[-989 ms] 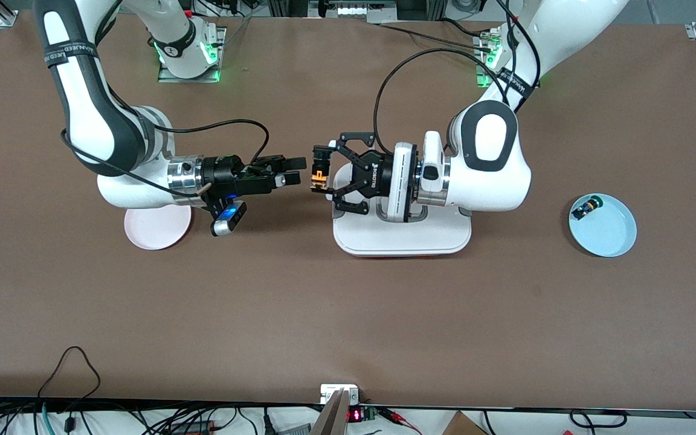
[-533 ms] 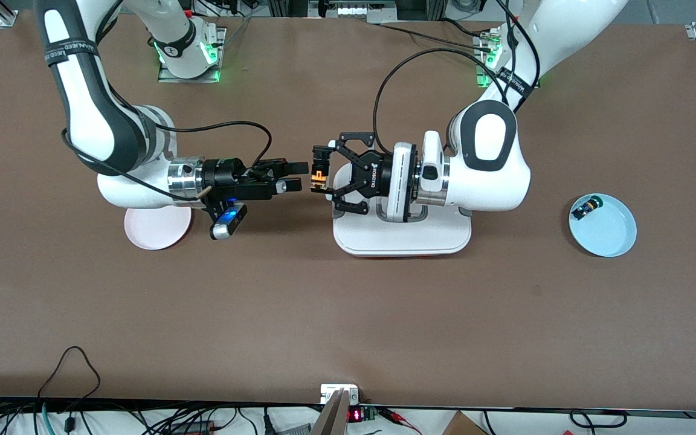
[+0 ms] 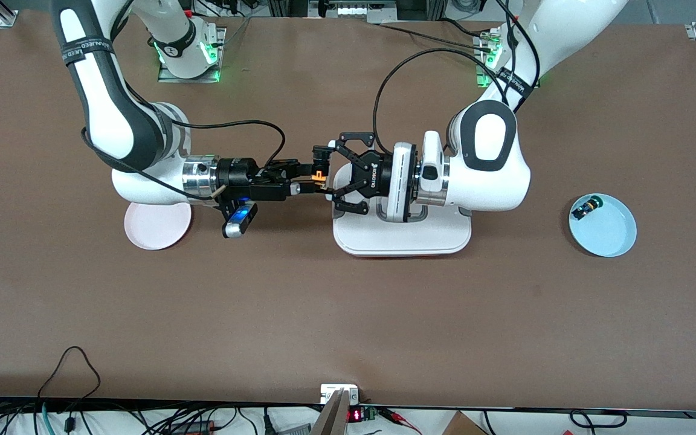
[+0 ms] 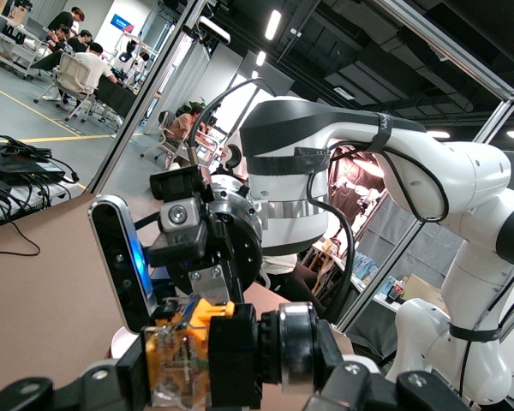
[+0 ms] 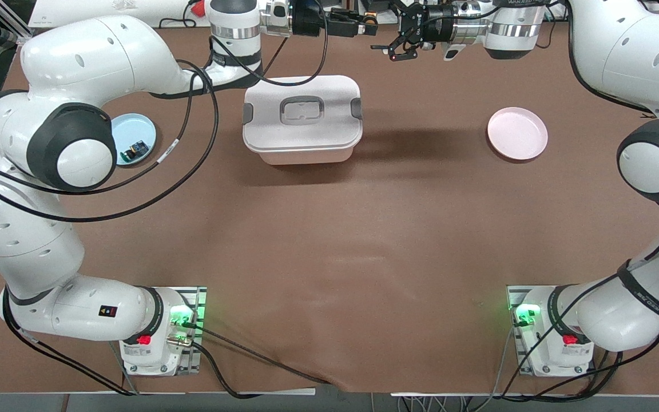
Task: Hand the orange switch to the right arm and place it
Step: 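Close the right gripper on the orange switch held by the left gripper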
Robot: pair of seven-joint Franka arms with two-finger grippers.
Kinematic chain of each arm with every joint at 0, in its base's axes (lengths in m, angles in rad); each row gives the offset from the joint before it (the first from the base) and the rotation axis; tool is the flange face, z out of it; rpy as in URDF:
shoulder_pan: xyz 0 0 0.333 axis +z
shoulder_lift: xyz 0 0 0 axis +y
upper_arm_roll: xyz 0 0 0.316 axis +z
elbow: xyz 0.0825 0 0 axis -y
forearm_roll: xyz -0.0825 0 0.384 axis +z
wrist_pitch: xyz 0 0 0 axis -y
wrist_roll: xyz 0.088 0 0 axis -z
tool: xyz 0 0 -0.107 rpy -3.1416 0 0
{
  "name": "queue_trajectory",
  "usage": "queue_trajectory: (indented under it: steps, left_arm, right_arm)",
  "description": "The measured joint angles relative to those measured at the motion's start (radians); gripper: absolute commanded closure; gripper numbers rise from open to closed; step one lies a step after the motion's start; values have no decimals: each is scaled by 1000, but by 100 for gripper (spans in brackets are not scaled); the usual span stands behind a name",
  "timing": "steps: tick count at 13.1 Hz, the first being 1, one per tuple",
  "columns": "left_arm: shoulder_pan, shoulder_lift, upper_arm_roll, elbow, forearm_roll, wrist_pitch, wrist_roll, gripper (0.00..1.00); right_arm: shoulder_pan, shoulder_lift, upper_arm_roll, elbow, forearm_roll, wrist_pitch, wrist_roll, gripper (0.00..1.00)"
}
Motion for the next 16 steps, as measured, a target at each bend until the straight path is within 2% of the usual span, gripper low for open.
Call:
queue_trajectory:
  steps: [2,4,9,12,13,14,15,16]
  left_arm:
    - [0,0,0,0,0,0,0,76]
    - [0,0,0,0,0,1,0,76]
    - [0,0,0,0,0,1,0,76]
    - [0,0,0,-4,-4,0,-4,75]
    - [0,0,-1,-4,-4,0,-4,68]
    - [0,0,-1,-4,-4,0,-4,39]
    - [0,0,-1,-4,-4,0,-4,0]
    - [0,0,-1,-4,-4,0,-3,0]
  right_arm:
    - [6,0,0,0,0,0,0,0]
    - [9,0,1,0,0,0,0,7]
    - [10,0,0,0,0,0,-13,71]
    - [7,0,-3,9,5,1,-44,72]
    - [7,0,-3,9,6,2,-55,72]
    - [7,0,-3,9,6,2,-59,72]
    - [7,0,-3,9,6,2,-59,72]
    - [7,0,-3,9,6,2,-60,72]
